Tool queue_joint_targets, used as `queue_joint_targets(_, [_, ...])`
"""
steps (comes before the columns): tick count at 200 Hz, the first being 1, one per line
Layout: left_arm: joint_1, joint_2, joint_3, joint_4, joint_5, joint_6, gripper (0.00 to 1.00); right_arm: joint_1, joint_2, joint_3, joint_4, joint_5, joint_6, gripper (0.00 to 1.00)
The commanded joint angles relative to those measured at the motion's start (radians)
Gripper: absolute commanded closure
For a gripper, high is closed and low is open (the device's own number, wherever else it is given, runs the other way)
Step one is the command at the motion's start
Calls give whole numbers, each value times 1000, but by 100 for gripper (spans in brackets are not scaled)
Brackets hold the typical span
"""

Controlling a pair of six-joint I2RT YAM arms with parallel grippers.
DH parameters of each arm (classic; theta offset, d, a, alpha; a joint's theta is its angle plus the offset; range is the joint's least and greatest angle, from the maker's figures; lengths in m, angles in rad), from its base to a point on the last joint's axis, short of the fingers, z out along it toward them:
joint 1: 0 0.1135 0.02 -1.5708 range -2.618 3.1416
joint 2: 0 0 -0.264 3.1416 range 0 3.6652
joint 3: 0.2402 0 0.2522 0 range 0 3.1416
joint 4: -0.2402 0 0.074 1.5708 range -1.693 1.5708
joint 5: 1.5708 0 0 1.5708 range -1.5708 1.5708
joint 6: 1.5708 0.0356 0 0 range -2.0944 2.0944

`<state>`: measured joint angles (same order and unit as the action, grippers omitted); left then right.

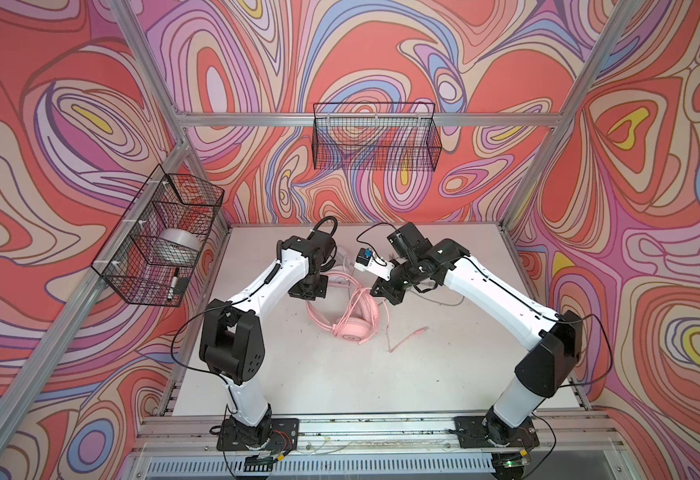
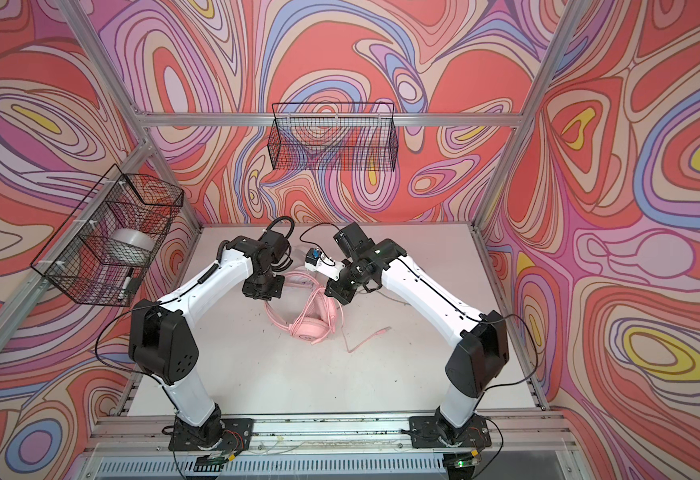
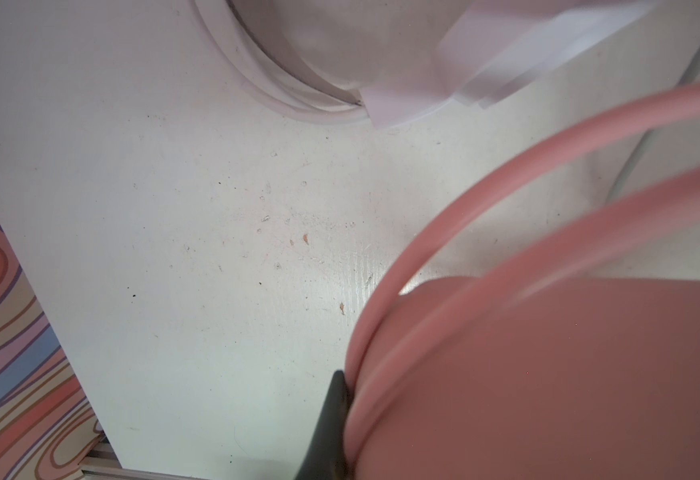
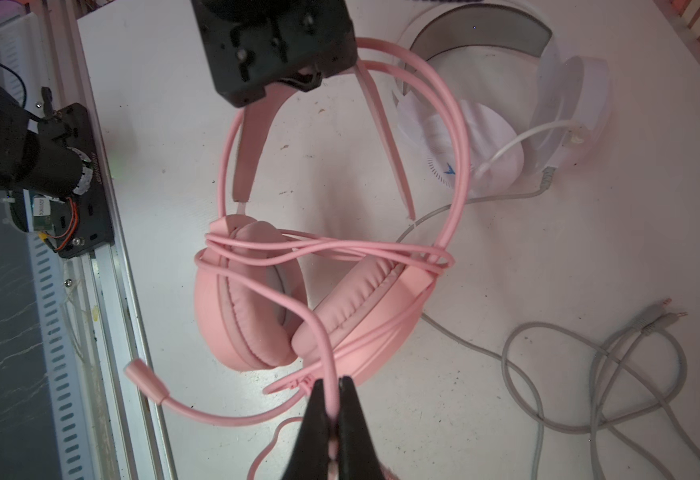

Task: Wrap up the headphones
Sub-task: 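Carry the pink cable with the right gripper up around the held headset, then open the right gripper to leave the cable looped and draw back, then lower the open right gripper toward the pink USB plug on the table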

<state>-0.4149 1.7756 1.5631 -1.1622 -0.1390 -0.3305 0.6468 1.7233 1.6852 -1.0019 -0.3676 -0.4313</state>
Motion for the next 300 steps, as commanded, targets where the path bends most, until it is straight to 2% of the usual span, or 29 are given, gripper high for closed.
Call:
queue_joint_targets(1, [-10,-49,-12,-24,30,72,100,-12,36,40,41,42,31,100])
queue_joint_targets(48, [-10,-100,-60,-11,69,105,100,-28,119,67,66,79,68,100])
queue_joint_targets(103, [-11,-127,-81,-10,126,125,100,-59,168,55,87,59,128,86])
queue_joint_targets(180, [-7,-135,-123,20,205,140,100,-104,209,-6,141,38,201,76])
queue_joint_targets(246, [74,-183,-165,72,364,119,100,-178,203,-135,201,19,291,72])
queue_joint_targets(300, [131,-213,-190,114,472,83,100,-191,208,-223,247,7,330,70])
